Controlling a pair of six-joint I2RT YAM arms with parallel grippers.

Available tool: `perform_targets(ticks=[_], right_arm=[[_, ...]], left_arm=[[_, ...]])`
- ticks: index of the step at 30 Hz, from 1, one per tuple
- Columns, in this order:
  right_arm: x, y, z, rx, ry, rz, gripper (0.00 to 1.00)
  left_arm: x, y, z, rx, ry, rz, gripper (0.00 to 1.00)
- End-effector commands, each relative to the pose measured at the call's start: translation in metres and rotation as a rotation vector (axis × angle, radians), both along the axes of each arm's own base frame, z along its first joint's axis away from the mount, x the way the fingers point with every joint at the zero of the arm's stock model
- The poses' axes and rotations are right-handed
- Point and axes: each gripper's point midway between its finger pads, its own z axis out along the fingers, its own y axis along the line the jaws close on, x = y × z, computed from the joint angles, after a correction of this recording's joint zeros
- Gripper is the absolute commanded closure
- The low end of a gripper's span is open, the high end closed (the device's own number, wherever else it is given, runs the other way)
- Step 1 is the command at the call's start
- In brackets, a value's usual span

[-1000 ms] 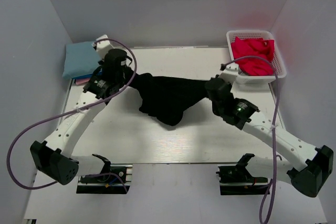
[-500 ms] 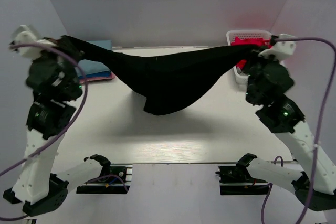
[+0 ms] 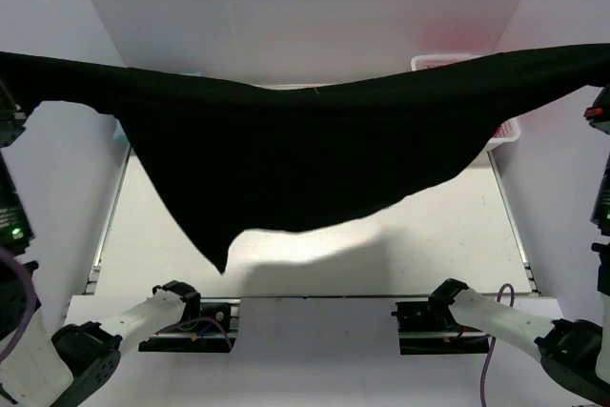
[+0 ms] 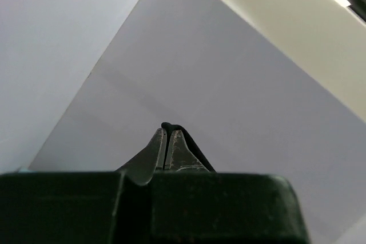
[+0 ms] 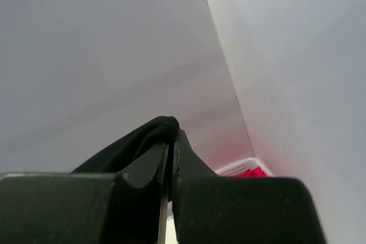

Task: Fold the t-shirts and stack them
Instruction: Flatten out the tshirt

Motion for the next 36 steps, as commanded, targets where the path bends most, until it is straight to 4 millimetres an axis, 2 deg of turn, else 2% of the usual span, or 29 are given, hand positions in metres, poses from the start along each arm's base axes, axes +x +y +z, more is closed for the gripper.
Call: perform_targets(ticks=[1,4,5,7,8,9,10,11,12,13,14,15,16,17,18,20,21,22,23,24,25,27,29,30,32,33,34,35,36], right_arm=[[0.015,0.015,0.007,-0.085,0.019,-0.011,1.00],[0.031,0.025,0.007,-0.111,0.036,-0.034,1.00],[0.036,0.026,0.011,-0.115,0.027,-0.070,1.00],[0.060,0.033,-0.014,-0.129,0.115,-0.163,1.00],[0.073,0.038,-0.017,-0.160,0.114,-0.240,1.00],[0.087,0.043,-0.039,-0.182,0.178,-0.295,1.00],[0.116,0.063,-0.063,-0.283,0.248,-0.330,1.00],[0.121,0.065,-0.063,-0.249,0.213,-0.346,1.00],[0.137,0.070,-0.078,-0.281,0.247,-0.367,1.00],[0.167,0.090,-0.103,-0.325,0.300,-0.364,1.00],[0.179,0.093,-0.114,-0.320,0.319,-0.366,1.00],[0.192,0.081,-0.125,-0.319,0.345,-0.408,1.00],[0.226,0.097,-0.162,-0.359,0.416,-0.386,1.00],[0.242,0.102,-0.174,-0.326,0.411,-0.344,1.00],[0.266,0.090,-0.213,-0.394,0.541,-0.364,1.00],[0.318,0.101,-0.278,-0.390,0.632,-0.272,1.00],[0.328,0.094,-0.301,-0.395,0.706,-0.263,1.00],[0.340,0.092,-0.309,-0.393,0.724,-0.258,1.00],[0.362,0.098,-0.350,-0.408,0.796,-0.265,0.74],[0.364,0.096,-0.368,-0.423,0.857,-0.270,0.50],[0.366,0.093,-0.381,-0.433,0.906,-0.270,0.31],[0.372,0.099,-0.406,-0.447,0.970,-0.259,0.10],[0.369,0.107,-0.420,-0.431,0.990,-0.192,0.10],[0.366,0.112,-0.415,-0.398,0.968,-0.151,0.10],[0.354,0.116,-0.418,-0.387,0.965,-0.106,0.10],[0.346,0.126,-0.405,-0.373,0.934,-0.027,0.10],[0.343,0.131,-0.406,-0.369,0.931,0.008,0.10],[0.337,0.135,-0.410,-0.364,0.938,0.044,0.10],[0.328,0.146,-0.407,-0.344,0.930,0.130,0.10]], left_arm=[[0.002,-0.012,0.007,0.063,-0.012,-0.046,1.00],[0.025,-0.021,-0.004,0.066,0.033,-0.039,1.00],[0.043,-0.026,-0.015,0.067,0.078,-0.017,1.00],[0.064,-0.031,-0.027,0.057,0.109,0.012,1.00],[0.088,-0.034,-0.051,0.072,0.183,0.061,1.00],[0.111,-0.042,-0.065,0.085,0.229,0.091,1.00],[0.135,-0.049,-0.085,0.096,0.280,0.127,1.00],[0.149,-0.046,-0.103,0.085,0.344,0.202,1.00],[0.168,-0.049,-0.121,0.102,0.402,0.241,1.00],[0.205,-0.065,-0.154,0.136,0.489,0.254,1.00],[0.220,-0.065,-0.172,0.143,0.533,0.297,1.00],[0.234,-0.070,-0.191,0.159,0.578,0.324,1.00],[0.261,-0.076,-0.229,0.187,0.658,0.351,1.00],[0.273,-0.078,-0.249,0.197,0.695,0.361,1.00],[0.285,-0.079,-0.268,0.198,0.725,0.369,0.95],[0.309,-0.075,-0.311,0.207,0.801,0.376,0.78],[0.330,-0.079,-0.345,0.237,0.876,0.380,0.45],[0.343,-0.083,-0.364,0.253,0.927,0.349,0.20],[0.352,-0.083,-0.380,0.262,0.977,0.348,0.01],[0.353,-0.079,-0.404,0.263,1.067,0.352,0.01],[0.370,-0.088,-0.417,0.271,1.105,0.331,0.01],[0.375,-0.094,-0.424,0.273,1.153,0.306,0.01],[0.379,-0.102,-0.434,0.278,1.172,0.254,0.01],[0.378,-0.104,-0.443,0.284,1.191,0.233,0.01],[0.382,-0.119,-0.440,0.302,1.159,0.144,0.01],[0.376,-0.125,-0.443,0.318,1.159,0.110,0.01],[0.381,-0.135,-0.441,0.333,1.127,0.046,0.01],[0.378,-0.139,-0.453,0.349,1.141,0.010,0.01],[0.385,-0.156,-0.452,0.356,1.101,-0.095,0.01]])
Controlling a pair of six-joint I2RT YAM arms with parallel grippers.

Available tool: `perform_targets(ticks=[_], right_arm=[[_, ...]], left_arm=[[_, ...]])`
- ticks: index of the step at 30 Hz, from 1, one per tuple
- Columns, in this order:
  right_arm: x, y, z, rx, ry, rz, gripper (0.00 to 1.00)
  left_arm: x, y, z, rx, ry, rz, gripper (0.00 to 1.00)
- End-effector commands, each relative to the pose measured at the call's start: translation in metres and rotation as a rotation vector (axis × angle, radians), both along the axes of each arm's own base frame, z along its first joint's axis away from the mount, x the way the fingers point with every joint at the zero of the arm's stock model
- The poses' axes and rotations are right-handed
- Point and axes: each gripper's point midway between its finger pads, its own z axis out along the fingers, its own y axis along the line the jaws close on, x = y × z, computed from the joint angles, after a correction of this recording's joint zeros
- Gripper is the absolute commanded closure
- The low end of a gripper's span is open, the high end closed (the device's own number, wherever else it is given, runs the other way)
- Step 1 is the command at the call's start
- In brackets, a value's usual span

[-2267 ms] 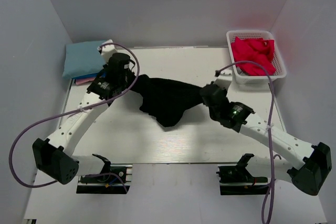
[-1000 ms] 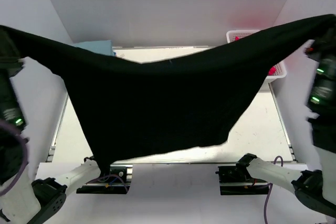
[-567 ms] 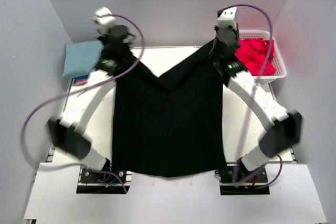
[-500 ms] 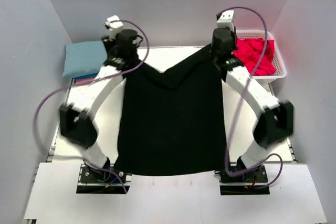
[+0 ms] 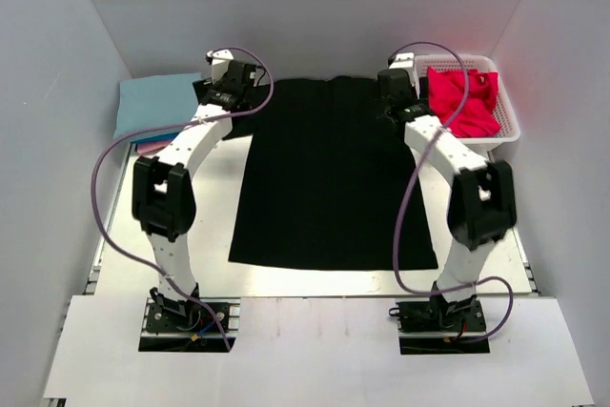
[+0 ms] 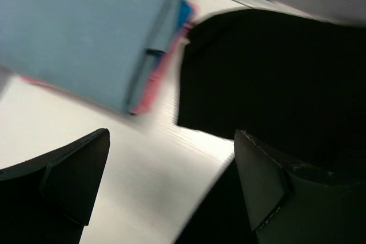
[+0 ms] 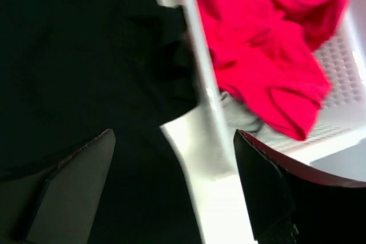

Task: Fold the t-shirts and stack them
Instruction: Flatten out the tshirt

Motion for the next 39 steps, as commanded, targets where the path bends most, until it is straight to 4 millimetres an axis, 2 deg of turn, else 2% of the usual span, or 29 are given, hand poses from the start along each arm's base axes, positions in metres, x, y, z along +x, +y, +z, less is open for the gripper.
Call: perform_targets(ticks=[1,2,3,4,5,6,7,8,9,10,11,12,14,15,17,19,21,23,26,28,29,30,31,32,33,35,36,38,39], right_arm=[[-0.018,0.029,0.045,0.211,-0.094,0.123,0.10],[-0.029,0.039,0.023,0.267,-0.044,0.153,0.10],[-0.038,0.042,0.029,0.296,-0.050,0.171,0.10],[-0.044,0.045,0.027,0.315,-0.042,0.184,0.10],[-0.057,0.052,0.015,0.374,-0.012,0.192,0.10],[-0.069,0.055,-0.004,0.398,0.040,0.205,0.10],[-0.078,0.061,-0.005,0.432,0.046,0.226,0.10],[-0.091,0.063,-0.017,0.480,0.071,0.212,0.10],[-0.105,0.072,-0.036,0.515,0.129,0.244,0.10],[-0.118,0.073,-0.043,0.553,0.143,0.233,0.10],[-0.123,0.080,-0.046,0.570,0.143,0.255,0.10],[-0.142,0.088,-0.071,0.590,0.218,0.283,0.10],[-0.151,0.097,-0.079,0.632,0.235,0.284,0.10],[-0.166,0.102,-0.096,0.625,0.283,0.293,0.10],[-0.175,0.106,-0.107,0.629,0.307,0.284,0.10],[-0.192,0.106,-0.126,0.622,0.362,0.268,0.10],[-0.205,0.107,-0.142,0.612,0.408,0.263,0.10],[-0.217,0.104,-0.159,0.628,0.453,0.221,0.10],[-0.224,0.098,-0.175,0.634,0.491,0.166,0.10],[-0.223,0.089,-0.187,0.604,0.524,0.076,0.10],[-0.223,0.087,-0.189,0.595,0.536,0.066,0.10],[-0.222,0.083,-0.195,0.581,0.548,0.033,0.10],[-0.221,0.080,-0.197,0.565,0.564,0.010,0.10],[-0.214,0.078,-0.195,0.561,0.554,0.002,0.10],[-0.208,0.076,-0.198,0.545,0.563,-0.004,0.10],[-0.193,0.073,-0.192,0.530,0.558,0.001,0.10],[-0.183,0.073,-0.194,0.494,0.563,0.010,0.10],[-0.168,0.065,-0.191,0.447,0.562,0.031,0.10],[-0.142,0.068,-0.183,0.424,0.532,0.041,0.10]], left_arm=[[0.004,-0.044,0.030,-0.147,-0.101,-0.231,0.01],[0.005,-0.050,0.023,-0.160,-0.090,-0.267,0.01],[0.009,-0.061,0.017,-0.189,-0.086,-0.312,0.01],[0.014,-0.071,-0.003,-0.186,-0.050,-0.345,0.01],[0.023,-0.079,-0.002,-0.195,-0.055,-0.373,0.01],[0.029,-0.088,-0.010,-0.214,-0.041,-0.404,0.01],[0.034,-0.090,-0.021,-0.210,-0.011,-0.402,0.01],[0.049,-0.098,-0.038,-0.215,0.015,-0.412,0.01],[0.055,-0.100,-0.049,-0.211,0.038,-0.409,0.01],[0.064,-0.104,-0.044,-0.212,0.033,-0.410,0.01],[0.069,-0.108,-0.053,-0.217,0.051,-0.418,0.01],[0.074,-0.109,-0.079,-0.211,0.093,-0.413,0.01],[0.081,-0.112,-0.089,-0.212,0.084,-0.414,0.01],[0.084,-0.115,-0.093,-0.219,0.082,-0.423,0.01],[0.082,-0.116,-0.115,-0.221,0.110,-0.427,0.01],[0.080,-0.116,-0.128,-0.227,0.131,-0.418,0.01],[0.063,-0.109,-0.152,-0.236,0.220,-0.375,0.01],[0.035,-0.096,-0.174,-0.237,0.298,-0.309,0.01],[-0.004,-0.077,-0.185,-0.245,0.358,-0.209,0.01],[-0.059,-0.058,-0.194,-0.282,0.439,-0.083,0.01],[-0.079,-0.052,-0.197,-0.297,0.461,-0.045,0.01],[-0.124,-0.040,-0.223,-0.308,0.546,0.012,0.01],[-0.145,-0.042,-0.226,-0.335,0.575,0.019,0.01],[-0.159,-0.040,-0.215,-0.366,0.561,0.025,0.01],[-0.204,-0.031,-0.231,-0.367,0.648,0.088,0.01],[-0.245,-0.025,-0.230,-0.374,0.699,0.132,0.01],[-0.282,-0.027,-0.229,-0.413,0.742,0.146,0.01],[-0.314,-0.036,-0.227,-0.481,0.781,0.093,0.01],[-0.342,-0.048,-0.224,-0.568,0.817,0.038,0.01]])
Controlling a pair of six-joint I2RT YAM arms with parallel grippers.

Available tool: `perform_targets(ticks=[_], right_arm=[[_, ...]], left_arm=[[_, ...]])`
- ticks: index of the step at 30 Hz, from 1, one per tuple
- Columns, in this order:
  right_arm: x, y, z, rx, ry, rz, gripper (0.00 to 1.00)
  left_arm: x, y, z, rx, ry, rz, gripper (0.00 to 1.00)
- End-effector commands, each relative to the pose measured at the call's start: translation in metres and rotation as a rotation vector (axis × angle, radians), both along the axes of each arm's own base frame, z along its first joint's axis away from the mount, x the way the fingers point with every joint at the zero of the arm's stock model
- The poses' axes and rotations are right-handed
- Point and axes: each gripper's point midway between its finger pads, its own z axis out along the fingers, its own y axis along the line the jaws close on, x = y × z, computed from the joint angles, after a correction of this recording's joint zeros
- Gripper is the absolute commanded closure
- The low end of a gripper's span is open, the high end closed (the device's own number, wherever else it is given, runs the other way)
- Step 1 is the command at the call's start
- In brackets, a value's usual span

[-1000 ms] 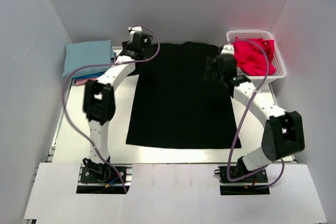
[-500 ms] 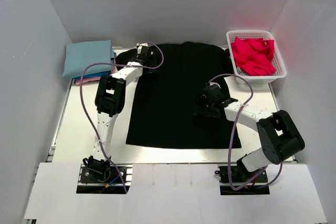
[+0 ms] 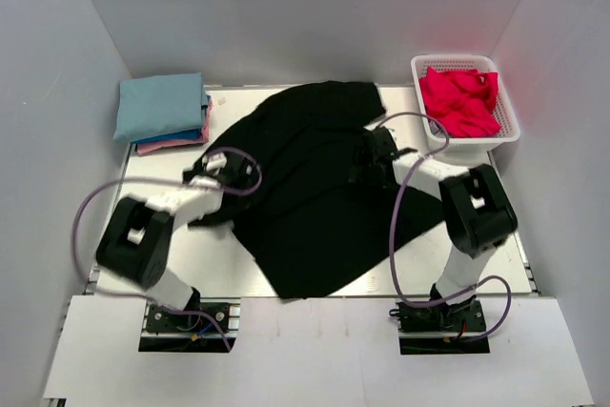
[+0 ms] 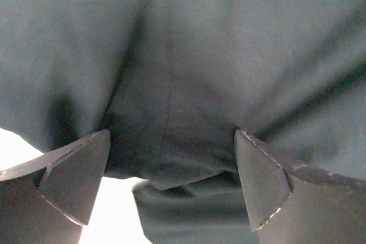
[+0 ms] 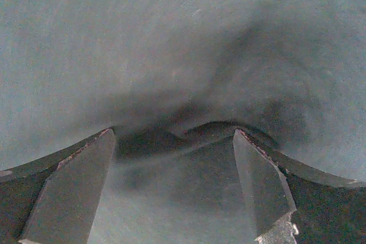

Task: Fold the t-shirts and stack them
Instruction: Flatten out the tshirt

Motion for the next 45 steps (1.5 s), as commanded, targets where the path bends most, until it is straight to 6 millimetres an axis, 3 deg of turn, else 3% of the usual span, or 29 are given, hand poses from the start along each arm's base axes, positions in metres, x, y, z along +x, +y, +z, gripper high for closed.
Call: perform_targets(ticks=[1,3,4,5,7,9,10,12,14,16,17,19,20,21,22,23,24,26,28,30,31,32,34,37,40,42,43,44,45], right_arm=[[0.021,-0.026,-0.015,-0.156,0.059,0.032,0.10],[0.055,-0.036,-0.010,-0.161,0.029,0.000,0.10],[0.073,-0.037,-0.012,-0.155,0.027,0.014,0.10],[0.095,-0.032,0.003,-0.140,-0.025,0.040,0.10],[0.111,-0.016,0.020,-0.087,-0.075,0.121,0.10],[0.123,-0.010,0.050,-0.070,-0.181,0.158,0.10],[0.121,-0.009,0.079,-0.059,-0.267,0.182,0.10],[0.120,-0.009,0.099,-0.045,-0.328,0.200,0.10],[0.098,-0.008,0.130,-0.009,-0.376,0.225,0.10],[0.072,-0.009,0.133,0.019,-0.349,0.226,0.10],[0.045,-0.009,0.128,0.075,-0.317,0.207,0.10],[0.022,-0.010,0.115,0.106,-0.272,0.185,0.10],[-0.008,-0.015,0.096,0.142,-0.220,0.148,0.10],[-0.017,-0.016,0.091,0.152,-0.207,0.134,0.10],[-0.027,-0.016,0.084,0.180,-0.185,0.102,0.10],[-0.049,-0.022,0.064,0.174,-0.140,0.099,0.10],[-0.055,-0.024,0.064,0.185,-0.147,0.090,0.10],[-0.074,-0.027,0.045,0.203,-0.120,0.068,0.10],[-0.081,-0.027,0.039,0.219,-0.114,0.062,0.10],[-0.086,-0.030,0.027,0.208,-0.083,0.054,0.10],[-0.086,-0.033,0.023,0.193,-0.075,0.051,0.10],[-0.087,-0.035,0.018,0.181,-0.061,0.048,0.10],[-0.087,-0.042,0.003,0.135,-0.019,0.022,0.10],[-0.080,-0.053,-0.015,0.064,0.040,-0.039,0.10],[-0.064,-0.061,-0.020,0.021,0.073,-0.083,0.10],[-0.063,-0.069,-0.030,-0.014,0.122,-0.095,0.10],[-0.051,-0.066,-0.030,-0.024,0.125,-0.070,0.10],[-0.049,-0.067,-0.031,-0.032,0.134,-0.072,0.10],[-0.046,-0.067,-0.031,-0.040,0.140,-0.058,0.10]], left_arm=[[-0.140,-0.028,-0.034,-0.217,0.374,-0.040,0.01],[-0.155,-0.046,-0.026,-0.303,0.361,-0.150,0.01],[-0.161,-0.065,-0.016,-0.372,0.352,-0.265,0.01],[-0.152,-0.078,0.005,-0.411,0.273,-0.335,0.01],[-0.142,-0.095,0.033,-0.445,0.185,-0.458,0.01],[-0.128,-0.124,0.078,-0.510,0.044,-0.635,0.01],[-0.122,-0.131,0.091,-0.515,-0.005,-0.679,0.01],[-0.096,-0.133,0.113,-0.451,-0.142,-0.700,0.01],[-0.066,-0.124,0.130,-0.363,-0.238,-0.635,0.01],[-0.033,-0.101,0.138,-0.222,-0.299,-0.502,0.01],[-0.007,-0.090,0.147,-0.113,-0.348,-0.421,0.01],[0.020,-0.086,0.162,-0.052,-0.396,-0.324,0.01],[0.038,-0.078,0.148,0.043,-0.377,-0.286,0.01],[0.049,-0.072,0.145,0.095,-0.365,-0.263,0.01],[0.067,-0.079,0.164,0.109,-0.396,-0.253,0.01],[0.080,-0.071,0.164,0.167,-0.390,-0.213,0.01],[0.097,-0.069,0.143,0.223,-0.351,-0.210,0.01],[0.129,-0.072,0.140,0.243,-0.374,-0.198,0.01],[0.167,-0.069,0.112,0.269,-0.323,-0.207,0.01],[0.187,-0.065,0.093,0.293,-0.274,-0.207,0.01],[0.205,-0.058,0.101,0.309,-0.295,-0.179,0.01],[0.212,-0.052,0.077,0.353,-0.252,-0.186,0.01],[0.230,-0.049,0.070,0.336,-0.255,-0.203,0.01],[0.232,-0.044,0.045,0.291,-0.203,-0.220,0.01],[0.216,-0.019,0.013,0.255,-0.123,-0.137,0.01],[0.188,0.008,-0.008,0.260,-0.031,-0.044,0.01],[0.176,0.016,-0.015,0.260,0.000,-0.016,0.01],[0.165,0.029,-0.012,0.253,0.006,0.062,0.01],[0.138,0.041,-0.028,0.264,0.073,0.095,0.01]])
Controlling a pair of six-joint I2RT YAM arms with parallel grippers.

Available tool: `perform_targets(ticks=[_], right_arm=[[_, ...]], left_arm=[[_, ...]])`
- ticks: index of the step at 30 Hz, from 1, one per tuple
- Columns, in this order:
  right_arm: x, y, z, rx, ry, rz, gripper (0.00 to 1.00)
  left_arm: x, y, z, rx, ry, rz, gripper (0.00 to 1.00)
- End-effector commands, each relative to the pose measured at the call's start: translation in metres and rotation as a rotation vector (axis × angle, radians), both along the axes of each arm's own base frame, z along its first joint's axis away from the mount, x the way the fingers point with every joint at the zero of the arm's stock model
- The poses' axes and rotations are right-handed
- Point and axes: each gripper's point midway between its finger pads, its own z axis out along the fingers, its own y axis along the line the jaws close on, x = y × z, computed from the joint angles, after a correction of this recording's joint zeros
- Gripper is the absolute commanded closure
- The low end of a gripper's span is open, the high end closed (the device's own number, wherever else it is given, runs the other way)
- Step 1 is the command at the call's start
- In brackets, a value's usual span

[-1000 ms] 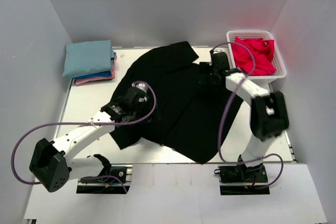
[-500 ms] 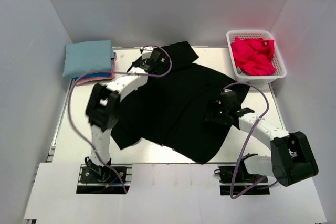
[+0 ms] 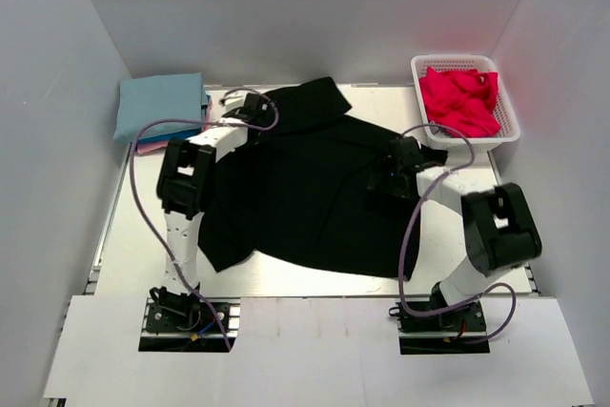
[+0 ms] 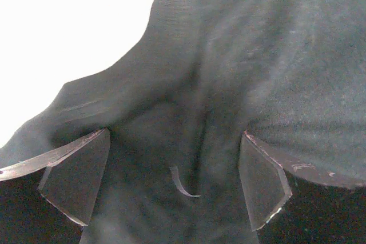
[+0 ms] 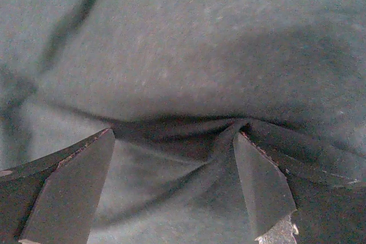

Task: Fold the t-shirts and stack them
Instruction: Flatten out the tshirt

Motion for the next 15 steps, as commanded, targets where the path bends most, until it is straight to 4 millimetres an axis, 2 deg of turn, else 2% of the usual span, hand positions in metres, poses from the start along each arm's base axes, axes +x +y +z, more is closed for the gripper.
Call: perform_targets(ticks=[1,2,3,4,6,7,8,10,13,14,15], right_arm=[[-0.004,-0.015,-0.026,-0.091,0.127,0.014,0.10],[-0.001,-0.014,-0.031,-0.094,0.145,0.020,0.10],[-0.001,-0.014,-0.038,-0.102,0.175,0.042,0.10],[0.012,-0.007,-0.030,-0.101,0.150,0.085,0.10],[0.030,0.006,-0.029,-0.086,0.145,0.132,0.10],[0.034,0.007,-0.029,-0.087,0.140,0.148,0.10],[0.047,0.012,-0.029,-0.077,0.130,0.154,0.10],[0.058,0.011,-0.028,-0.078,0.119,0.143,0.10],[0.066,-0.013,-0.030,-0.183,0.142,0.051,0.10],[0.069,-0.016,-0.027,-0.198,0.144,0.035,0.10],[0.070,-0.020,-0.027,-0.199,0.149,0.021,0.10]], left_arm=[[-0.090,0.051,-0.043,0.039,0.251,0.178,0.01],[-0.103,0.061,-0.045,0.035,0.271,0.222,0.01],[-0.129,0.073,-0.048,0.033,0.292,0.293,0.01],[-0.140,0.075,-0.047,0.031,0.300,0.314,0.01],[-0.165,0.085,-0.049,0.030,0.328,0.377,0.01],[-0.171,0.087,-0.040,0.023,0.316,0.384,0.01],[-0.181,0.089,-0.041,0.026,0.328,0.393,0.01],[-0.172,0.087,-0.035,0.007,0.279,0.375,0.01],[-0.156,0.079,-0.019,0.029,0.253,0.341,0.01],[-0.140,0.072,-0.012,0.009,0.237,0.325,0.01],[-0.135,0.066,-0.006,0.004,0.236,0.300,0.01]])
